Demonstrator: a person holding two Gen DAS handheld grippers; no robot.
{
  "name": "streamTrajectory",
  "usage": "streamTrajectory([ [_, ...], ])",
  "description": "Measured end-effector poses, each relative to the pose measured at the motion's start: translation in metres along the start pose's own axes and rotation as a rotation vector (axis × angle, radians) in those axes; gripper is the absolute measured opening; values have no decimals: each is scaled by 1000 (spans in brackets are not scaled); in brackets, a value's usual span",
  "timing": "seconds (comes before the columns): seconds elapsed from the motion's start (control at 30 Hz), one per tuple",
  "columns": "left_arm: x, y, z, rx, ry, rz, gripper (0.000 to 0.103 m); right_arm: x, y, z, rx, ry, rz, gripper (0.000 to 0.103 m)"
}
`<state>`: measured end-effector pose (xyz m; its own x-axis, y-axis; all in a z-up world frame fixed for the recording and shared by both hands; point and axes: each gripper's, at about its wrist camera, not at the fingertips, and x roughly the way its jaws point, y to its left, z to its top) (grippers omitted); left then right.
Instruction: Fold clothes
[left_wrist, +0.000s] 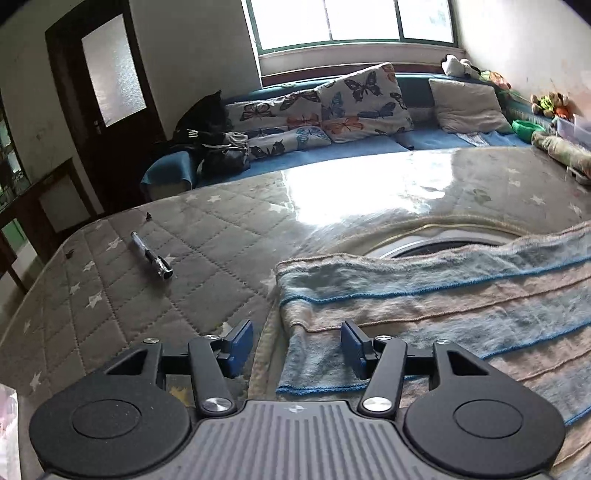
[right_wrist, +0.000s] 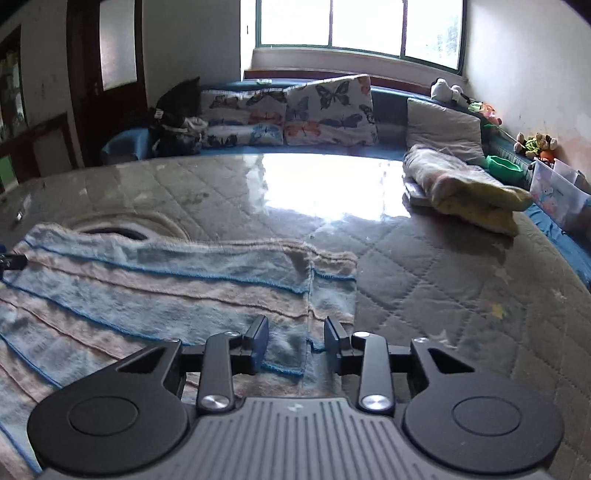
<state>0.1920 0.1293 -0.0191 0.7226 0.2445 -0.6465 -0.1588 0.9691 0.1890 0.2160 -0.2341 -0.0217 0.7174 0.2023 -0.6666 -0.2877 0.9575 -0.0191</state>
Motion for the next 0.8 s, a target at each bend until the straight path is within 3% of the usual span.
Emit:
streamTrajectory([
  [0.13, 6, 2, 0, 11, -8, -7, 55, 2, 1, 0, 3, -5, 8, 34],
  [0.3, 12, 0, 3, 33, -28, -22, 36, 10, 1, 6, 4, -6, 11, 30],
  [0.33, 13, 1, 4, 33, -30, -18, 27, 12, 2, 8, 3, -7, 11, 26],
  [0.57, 24, 3, 10, 38, -44, 10, 24, 33, 3, 25, 5, -6, 17, 25],
  [0.63, 27, 4, 12, 39, -48, 18, 16, 40, 2, 31, 11, -3, 24, 24],
  [0.8, 35, 6, 17, 45, -56, 41, 15, 52, 0, 39, 23, -4, 32, 15],
])
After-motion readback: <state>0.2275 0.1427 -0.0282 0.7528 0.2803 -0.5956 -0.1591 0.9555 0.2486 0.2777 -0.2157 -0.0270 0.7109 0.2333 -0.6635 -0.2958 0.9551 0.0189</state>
